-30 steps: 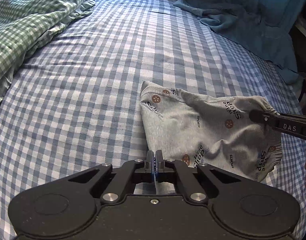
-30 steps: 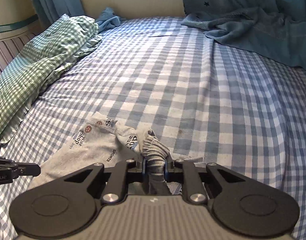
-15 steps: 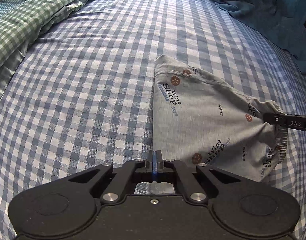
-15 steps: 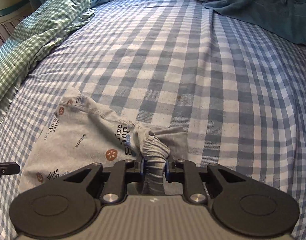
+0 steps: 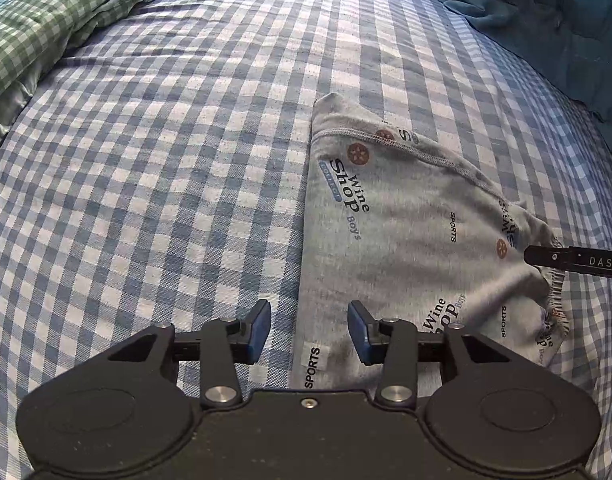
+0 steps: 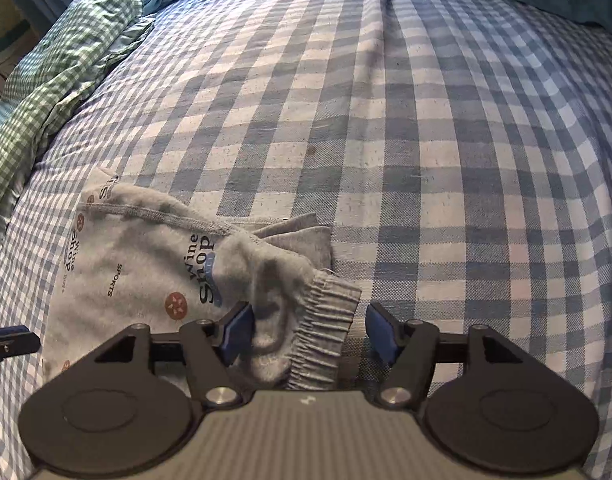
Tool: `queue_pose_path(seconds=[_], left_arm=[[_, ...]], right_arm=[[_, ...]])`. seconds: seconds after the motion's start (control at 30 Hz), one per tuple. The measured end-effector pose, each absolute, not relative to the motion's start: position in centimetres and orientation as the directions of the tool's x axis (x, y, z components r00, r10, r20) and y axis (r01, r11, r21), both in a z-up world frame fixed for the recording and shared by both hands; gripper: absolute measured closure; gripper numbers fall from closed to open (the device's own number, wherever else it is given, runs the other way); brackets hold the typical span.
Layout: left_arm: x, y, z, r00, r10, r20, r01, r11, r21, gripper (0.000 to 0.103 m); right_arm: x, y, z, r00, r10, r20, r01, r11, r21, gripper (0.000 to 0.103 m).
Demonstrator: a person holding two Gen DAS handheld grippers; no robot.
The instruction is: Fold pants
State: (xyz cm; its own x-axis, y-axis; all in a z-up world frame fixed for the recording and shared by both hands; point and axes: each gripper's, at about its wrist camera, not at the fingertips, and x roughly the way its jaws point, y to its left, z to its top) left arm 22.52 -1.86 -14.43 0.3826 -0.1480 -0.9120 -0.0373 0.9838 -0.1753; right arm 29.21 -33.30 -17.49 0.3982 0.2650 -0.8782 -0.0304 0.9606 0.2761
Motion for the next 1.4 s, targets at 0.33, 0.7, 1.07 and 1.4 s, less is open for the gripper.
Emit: queue_pose_path(seconds=[0.33,0.7,1.07,1.4], left_arm=[[23.3,-2.7,-15.6,0.314,-0.153,-0.937,-0.035,0.984,-0.172,0.092],[22.5,-1.2,-9.7,0.446,-0.159,-0.881,-0.018,0.982,-0.187,0.096],[21.6,3.6,-10.2,0.454,-0.072,-0.888,-0.108,0.985,-0.135,0.095],[17.4,4.3,-9.0,0.472,-0.061,-0.880,-0.134,0.981,-0.140,0.046]], right_arm=[[28.6,-33.4,-17.5,0.410,0.313,-0.857,-0.011,0.941,0.338,0.085],[28.5,-28.7,-10.6,0.475,0.298,-0.828,-0.177,0.954,0.242,0.093],[31.0,-22.8,-11.1,0.436,0.306,-0.846,-0.188,0.951,0.246,0.087],[25.2,-23.2,-8.5,0.531,0.240,-0.813,-0.150,0.971,0.188,0.030]])
